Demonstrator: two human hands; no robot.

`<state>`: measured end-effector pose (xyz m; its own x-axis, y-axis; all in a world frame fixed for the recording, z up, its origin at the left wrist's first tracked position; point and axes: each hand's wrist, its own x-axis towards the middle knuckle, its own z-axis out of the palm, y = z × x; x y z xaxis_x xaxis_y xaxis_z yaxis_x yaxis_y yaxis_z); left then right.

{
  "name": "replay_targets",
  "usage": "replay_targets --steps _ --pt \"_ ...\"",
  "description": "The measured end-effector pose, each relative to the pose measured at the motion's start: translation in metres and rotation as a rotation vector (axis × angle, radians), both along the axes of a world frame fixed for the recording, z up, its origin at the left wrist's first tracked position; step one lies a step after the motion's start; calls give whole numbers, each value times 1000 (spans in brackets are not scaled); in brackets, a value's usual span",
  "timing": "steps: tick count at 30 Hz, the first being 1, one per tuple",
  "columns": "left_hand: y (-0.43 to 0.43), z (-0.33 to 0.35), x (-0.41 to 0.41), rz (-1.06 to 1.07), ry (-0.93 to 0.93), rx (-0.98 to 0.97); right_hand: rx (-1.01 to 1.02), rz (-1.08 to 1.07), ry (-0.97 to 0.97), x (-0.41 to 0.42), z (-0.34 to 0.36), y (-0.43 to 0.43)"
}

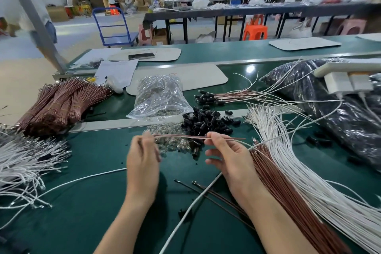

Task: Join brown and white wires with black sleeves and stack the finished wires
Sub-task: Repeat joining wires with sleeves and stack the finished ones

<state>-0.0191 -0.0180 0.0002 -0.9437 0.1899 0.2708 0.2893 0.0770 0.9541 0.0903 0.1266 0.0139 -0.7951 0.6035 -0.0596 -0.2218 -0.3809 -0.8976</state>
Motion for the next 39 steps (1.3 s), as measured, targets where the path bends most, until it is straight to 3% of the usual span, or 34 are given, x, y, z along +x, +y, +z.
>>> replay_targets --steps 4,8,16,23,27,32,35,39 --pt "-18 3 -25 235 -186 234 -61 -104 82 8 4 17" --pt "-23 3 -32 304 -260 355 -88 -205 107 13 8 27" --pt "-7 26 -24 -11 -4 146 -304 -269 202 20 35 69" --pt "85 98 -62 -254 306 -119 -175 -327 365 1 137 184" --pt "166 100 -89 -288 325 -289 47 -378 47 -23 155 241" --pt "216 49 -109 -368 330 -671 334 -319 -497 -25 79 248" --pt "226 36 -118 -314 418 -826 568 -405 -597 -16 50 244" --pt "232 34 -130 -284 488 -952 769 -426 -562 -10 33 232"
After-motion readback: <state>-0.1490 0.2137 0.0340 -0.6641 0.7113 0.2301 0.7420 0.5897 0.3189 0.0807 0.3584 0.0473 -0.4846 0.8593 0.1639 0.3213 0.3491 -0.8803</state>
